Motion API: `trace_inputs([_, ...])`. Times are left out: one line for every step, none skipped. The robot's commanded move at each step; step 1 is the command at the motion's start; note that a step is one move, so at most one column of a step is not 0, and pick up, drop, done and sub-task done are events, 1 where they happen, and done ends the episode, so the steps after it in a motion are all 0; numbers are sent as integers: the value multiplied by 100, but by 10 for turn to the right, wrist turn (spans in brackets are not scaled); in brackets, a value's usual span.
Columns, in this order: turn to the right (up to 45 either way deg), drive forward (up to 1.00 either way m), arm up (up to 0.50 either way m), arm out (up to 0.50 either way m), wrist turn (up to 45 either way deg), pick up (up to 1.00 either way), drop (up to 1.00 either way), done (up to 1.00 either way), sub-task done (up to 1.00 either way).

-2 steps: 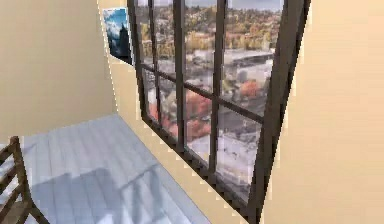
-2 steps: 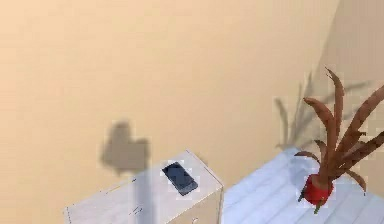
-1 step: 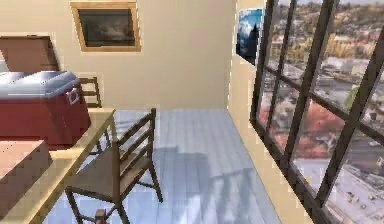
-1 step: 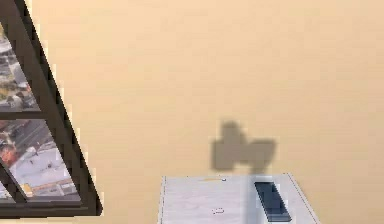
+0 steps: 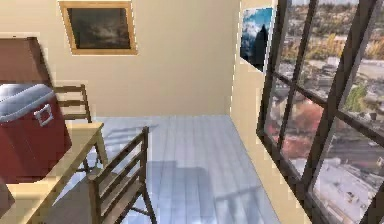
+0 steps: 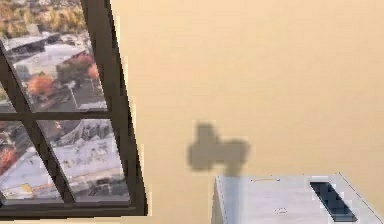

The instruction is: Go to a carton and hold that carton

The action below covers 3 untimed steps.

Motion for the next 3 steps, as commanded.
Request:
trace_inputs([-120,0,0,0,0,0,0,0,0])
trace_inputs([0,35,0,0,0,0,0,0,0])
trace_inputs([-450,0,0,0,0,0,0,0,0])
